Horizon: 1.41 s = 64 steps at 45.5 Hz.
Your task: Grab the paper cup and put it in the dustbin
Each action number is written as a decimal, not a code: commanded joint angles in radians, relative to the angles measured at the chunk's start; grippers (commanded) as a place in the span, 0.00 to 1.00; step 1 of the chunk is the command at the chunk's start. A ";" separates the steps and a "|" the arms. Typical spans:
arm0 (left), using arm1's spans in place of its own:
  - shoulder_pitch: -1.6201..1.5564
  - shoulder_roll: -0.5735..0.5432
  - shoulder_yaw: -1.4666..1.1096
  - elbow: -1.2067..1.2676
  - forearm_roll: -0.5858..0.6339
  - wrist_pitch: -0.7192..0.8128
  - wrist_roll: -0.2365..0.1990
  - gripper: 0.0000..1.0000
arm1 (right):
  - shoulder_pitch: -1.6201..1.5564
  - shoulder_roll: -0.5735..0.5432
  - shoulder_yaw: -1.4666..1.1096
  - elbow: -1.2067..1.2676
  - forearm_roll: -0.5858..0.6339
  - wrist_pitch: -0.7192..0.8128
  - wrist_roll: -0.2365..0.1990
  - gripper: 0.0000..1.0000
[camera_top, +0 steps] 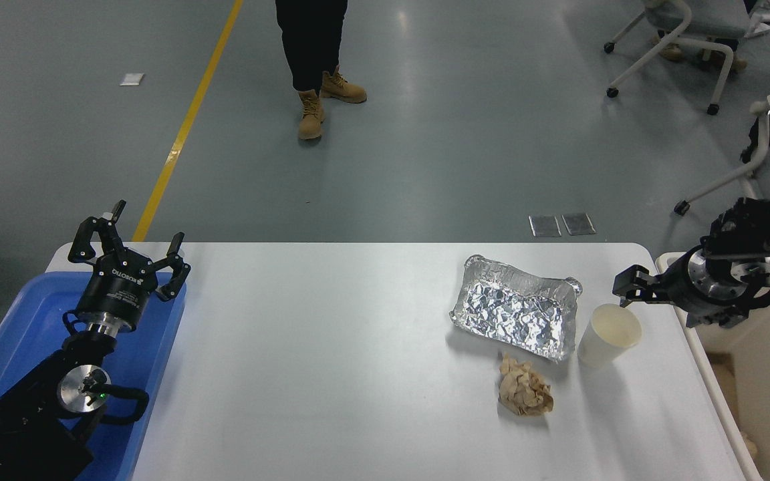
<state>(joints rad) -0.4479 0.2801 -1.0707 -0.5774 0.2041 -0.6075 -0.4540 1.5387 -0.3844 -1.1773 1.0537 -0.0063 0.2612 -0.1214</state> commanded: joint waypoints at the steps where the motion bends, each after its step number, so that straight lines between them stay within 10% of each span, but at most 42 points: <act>1: 0.000 0.001 0.000 0.001 0.000 0.000 0.000 0.98 | -0.132 0.028 0.019 -0.112 -0.001 -0.030 0.000 0.99; 20: 0.000 0.001 0.000 -0.001 0.000 0.000 0.001 0.98 | -0.215 0.030 0.041 -0.139 -0.001 -0.112 0.003 0.86; 32: 0.000 -0.001 0.000 0.001 0.000 -0.002 0.001 0.98 | -0.209 0.059 0.061 -0.130 -0.001 -0.123 0.006 0.01; 64: 0.000 0.001 0.000 -0.001 0.000 0.000 0.001 0.98 | 0.092 -0.082 0.058 -0.017 -0.046 -0.074 0.008 0.00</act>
<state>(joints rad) -0.4479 0.2798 -1.0708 -0.5776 0.2041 -0.6080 -0.4528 1.4717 -0.3842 -1.1117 0.9561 -0.0118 0.1576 -0.1135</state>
